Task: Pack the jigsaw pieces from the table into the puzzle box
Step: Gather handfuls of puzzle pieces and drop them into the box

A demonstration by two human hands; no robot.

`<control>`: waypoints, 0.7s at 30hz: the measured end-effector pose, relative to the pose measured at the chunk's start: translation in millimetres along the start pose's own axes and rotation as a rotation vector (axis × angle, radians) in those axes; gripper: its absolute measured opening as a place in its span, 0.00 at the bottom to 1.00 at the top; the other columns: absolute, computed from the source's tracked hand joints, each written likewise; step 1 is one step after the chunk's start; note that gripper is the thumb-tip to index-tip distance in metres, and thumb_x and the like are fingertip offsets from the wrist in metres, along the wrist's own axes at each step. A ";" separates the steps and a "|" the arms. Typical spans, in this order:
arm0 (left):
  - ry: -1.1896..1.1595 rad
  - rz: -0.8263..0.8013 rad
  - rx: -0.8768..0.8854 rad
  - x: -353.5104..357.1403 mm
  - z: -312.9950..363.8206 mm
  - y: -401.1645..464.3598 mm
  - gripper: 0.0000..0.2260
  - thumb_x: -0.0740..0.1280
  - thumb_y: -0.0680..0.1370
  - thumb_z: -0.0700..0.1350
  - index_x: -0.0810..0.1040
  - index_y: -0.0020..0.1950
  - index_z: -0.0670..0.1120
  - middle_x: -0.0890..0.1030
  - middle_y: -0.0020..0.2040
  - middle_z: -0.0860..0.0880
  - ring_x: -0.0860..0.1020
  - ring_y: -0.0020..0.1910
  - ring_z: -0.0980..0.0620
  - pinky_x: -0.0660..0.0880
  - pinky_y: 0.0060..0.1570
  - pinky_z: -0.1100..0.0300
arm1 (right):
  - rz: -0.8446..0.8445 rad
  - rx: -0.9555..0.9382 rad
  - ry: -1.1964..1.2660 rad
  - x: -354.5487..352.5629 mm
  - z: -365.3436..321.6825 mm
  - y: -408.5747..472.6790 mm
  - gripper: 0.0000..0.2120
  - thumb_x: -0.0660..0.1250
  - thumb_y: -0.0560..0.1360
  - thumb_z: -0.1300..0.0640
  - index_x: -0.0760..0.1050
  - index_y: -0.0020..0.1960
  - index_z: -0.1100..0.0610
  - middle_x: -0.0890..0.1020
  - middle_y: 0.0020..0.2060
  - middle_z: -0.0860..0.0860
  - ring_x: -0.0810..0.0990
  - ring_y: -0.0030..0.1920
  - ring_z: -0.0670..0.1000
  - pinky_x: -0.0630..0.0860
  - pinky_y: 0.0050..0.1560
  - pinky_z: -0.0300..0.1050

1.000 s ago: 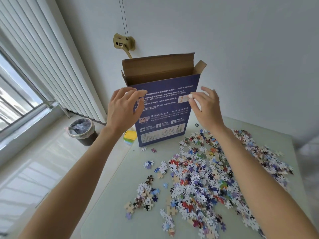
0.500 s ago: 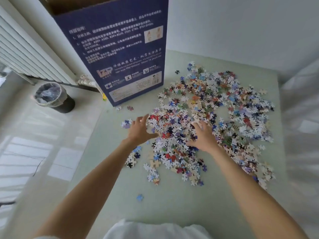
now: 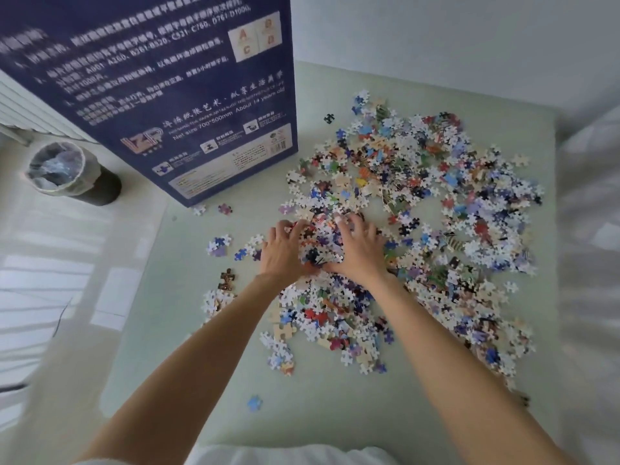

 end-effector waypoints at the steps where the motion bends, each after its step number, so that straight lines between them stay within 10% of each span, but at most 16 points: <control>1: -0.026 0.000 0.008 -0.4 -1.7 -0.8 0.44 0.76 0.62 0.59 0.58 0.73 0.55 0.63 0.69 0.47 0.64 0.66 0.47 0.67 0.64 0.52 | 0.023 -0.019 0.000 -0.2 -1.4 -1.0 0.48 0.72 0.63 0.36 0.53 0.73 0.52 0.56 0.72 0.54 0.60 0.69 0.62 0.67 0.64 0.62; 13: -0.235 -0.015 0.077 -11.0 6.1 -9.8 0.19 0.72 0.72 0.42 0.75 0.62 0.46 0.78 0.57 0.44 0.78 0.52 0.47 0.73 0.53 0.62 | 0.073 0.030 0.198 -10.3 -5.9 -13.3 0.26 0.72 0.70 0.53 0.65 0.63 0.58 0.68 0.61 0.57 0.71 0.42 0.48 0.69 0.36 0.37; 21: -0.239 -0.143 0.133 -14.6 9.3 -17.2 0.30 0.74 0.70 0.42 0.67 0.70 0.48 0.75 0.63 0.45 0.75 0.59 0.48 0.68 0.61 0.61 | 0.006 -0.030 0.250 -7.5 -9.1 -15.8 0.27 0.71 0.71 0.58 0.65 0.67 0.55 0.67 0.63 0.55 0.75 0.50 0.51 0.74 0.47 0.39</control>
Point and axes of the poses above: each hand's wrist, its own y-axis towards the middle knuckle, its own x-axis out of the palm, z = x × y, the point moved 6 cm from there along y, towards the middle knuckle
